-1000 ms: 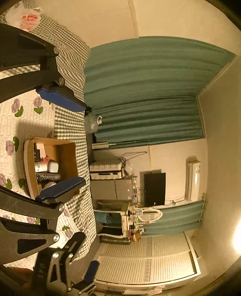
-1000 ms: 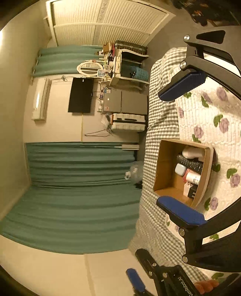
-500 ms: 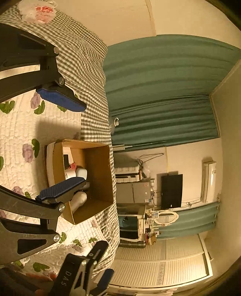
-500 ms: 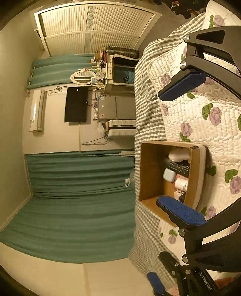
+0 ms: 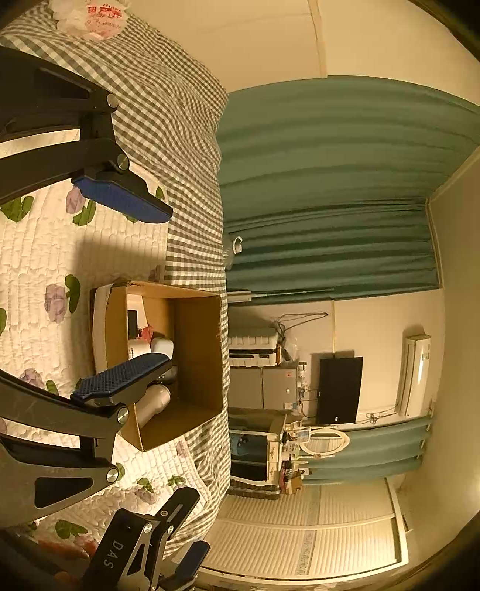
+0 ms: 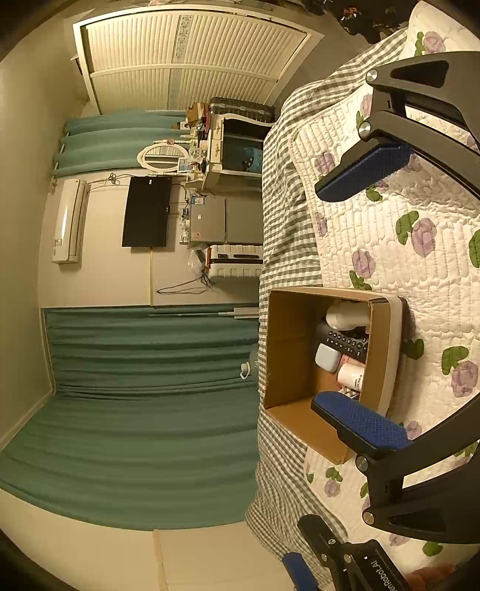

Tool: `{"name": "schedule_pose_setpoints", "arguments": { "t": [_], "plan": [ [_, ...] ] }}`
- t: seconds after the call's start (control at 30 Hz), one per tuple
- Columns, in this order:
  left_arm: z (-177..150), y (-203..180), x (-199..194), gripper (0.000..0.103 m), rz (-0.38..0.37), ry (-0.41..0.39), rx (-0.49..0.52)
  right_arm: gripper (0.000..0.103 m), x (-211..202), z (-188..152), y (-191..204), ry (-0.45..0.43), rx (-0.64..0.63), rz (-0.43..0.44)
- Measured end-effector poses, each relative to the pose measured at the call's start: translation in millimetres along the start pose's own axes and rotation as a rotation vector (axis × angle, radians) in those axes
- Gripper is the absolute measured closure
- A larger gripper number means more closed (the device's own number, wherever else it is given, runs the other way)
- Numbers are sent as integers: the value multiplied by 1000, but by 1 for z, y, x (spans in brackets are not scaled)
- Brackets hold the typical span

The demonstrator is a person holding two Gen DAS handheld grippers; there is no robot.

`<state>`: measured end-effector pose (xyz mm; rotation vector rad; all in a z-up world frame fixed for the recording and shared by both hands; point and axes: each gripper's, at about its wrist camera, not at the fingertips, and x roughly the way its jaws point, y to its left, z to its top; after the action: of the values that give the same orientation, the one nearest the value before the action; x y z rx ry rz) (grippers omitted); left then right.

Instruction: Organize rigid objects

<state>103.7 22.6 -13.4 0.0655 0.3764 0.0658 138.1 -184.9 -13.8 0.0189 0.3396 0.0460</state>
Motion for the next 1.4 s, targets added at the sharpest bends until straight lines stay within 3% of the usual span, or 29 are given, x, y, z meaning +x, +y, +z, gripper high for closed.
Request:
{"name": "schedule_pose_setpoints", "arguments": {
  "t": [1.4],
  "plan": [
    [-2,-1,4,27,5,18,-3,0,0,-3,5,21,4,5]
  ]
}}
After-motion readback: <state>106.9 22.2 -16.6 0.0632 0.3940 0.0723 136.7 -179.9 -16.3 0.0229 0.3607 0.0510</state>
